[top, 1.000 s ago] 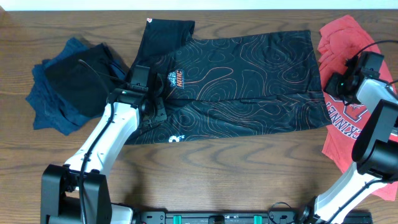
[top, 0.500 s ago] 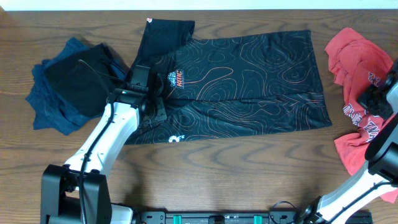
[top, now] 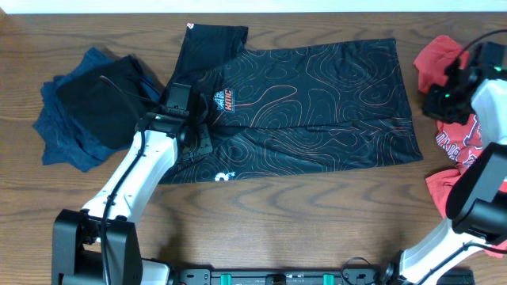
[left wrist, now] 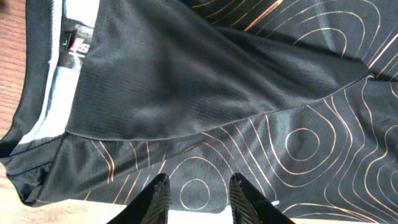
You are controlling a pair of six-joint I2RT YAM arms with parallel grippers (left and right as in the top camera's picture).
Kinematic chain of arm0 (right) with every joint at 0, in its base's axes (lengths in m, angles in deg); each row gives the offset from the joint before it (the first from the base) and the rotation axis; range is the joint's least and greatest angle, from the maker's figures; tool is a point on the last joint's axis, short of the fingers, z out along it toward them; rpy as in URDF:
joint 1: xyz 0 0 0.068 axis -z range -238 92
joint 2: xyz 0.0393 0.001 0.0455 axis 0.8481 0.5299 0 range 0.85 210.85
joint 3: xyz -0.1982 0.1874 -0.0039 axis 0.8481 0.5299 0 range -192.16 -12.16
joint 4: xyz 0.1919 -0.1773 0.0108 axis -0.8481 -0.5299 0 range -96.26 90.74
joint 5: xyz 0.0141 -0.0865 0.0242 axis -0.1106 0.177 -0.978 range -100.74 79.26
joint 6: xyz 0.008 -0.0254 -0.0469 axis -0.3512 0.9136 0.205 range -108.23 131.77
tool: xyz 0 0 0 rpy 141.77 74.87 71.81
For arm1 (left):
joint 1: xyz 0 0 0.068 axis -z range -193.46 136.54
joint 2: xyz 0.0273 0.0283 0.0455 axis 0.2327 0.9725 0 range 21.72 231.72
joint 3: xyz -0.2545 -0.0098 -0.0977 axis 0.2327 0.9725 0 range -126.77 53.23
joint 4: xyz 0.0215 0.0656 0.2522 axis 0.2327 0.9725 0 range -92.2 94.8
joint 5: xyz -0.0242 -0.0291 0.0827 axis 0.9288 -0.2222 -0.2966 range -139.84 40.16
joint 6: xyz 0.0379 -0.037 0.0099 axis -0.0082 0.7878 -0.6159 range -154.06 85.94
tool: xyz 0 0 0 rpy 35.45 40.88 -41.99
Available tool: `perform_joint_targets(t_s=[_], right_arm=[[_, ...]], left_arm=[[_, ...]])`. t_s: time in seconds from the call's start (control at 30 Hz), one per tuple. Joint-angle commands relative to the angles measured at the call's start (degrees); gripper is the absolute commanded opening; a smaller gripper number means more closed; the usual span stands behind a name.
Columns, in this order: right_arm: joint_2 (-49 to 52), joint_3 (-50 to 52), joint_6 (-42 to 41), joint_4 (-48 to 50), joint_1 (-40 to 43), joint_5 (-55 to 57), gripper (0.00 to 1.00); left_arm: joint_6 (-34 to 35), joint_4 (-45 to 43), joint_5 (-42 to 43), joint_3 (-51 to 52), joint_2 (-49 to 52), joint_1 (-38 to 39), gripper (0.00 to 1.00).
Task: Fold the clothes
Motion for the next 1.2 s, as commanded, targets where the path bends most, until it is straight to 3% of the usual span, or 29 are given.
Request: perform_joint_targets(t_s=[0.0,0.1,0.13,1.17], right_arm=[[0.1,2.9,2.3,-0.9,-0.9,-0.9,0.22],[0.1,5.1,2.3,-0.7,-1.0,-0.8,0.38],[0.1,5.8,2.3,-0.5,-1.0,-0.8,0.38],[0.3,15.7,-6.6,13.7,-1.1,-1.4,0.29]], left_arm=[[-0.1,0.0,-0.2,0.2,0.5,0.1,0.34],[-0.1,0.0,-0.2,0.2,0.5,0.1,0.34],[-0.1,0.0,-0.2,0.2,0.5,0.1,0.34],[-0.1,0.0,-0.1,0.2,0.5,0.1,0.34]])
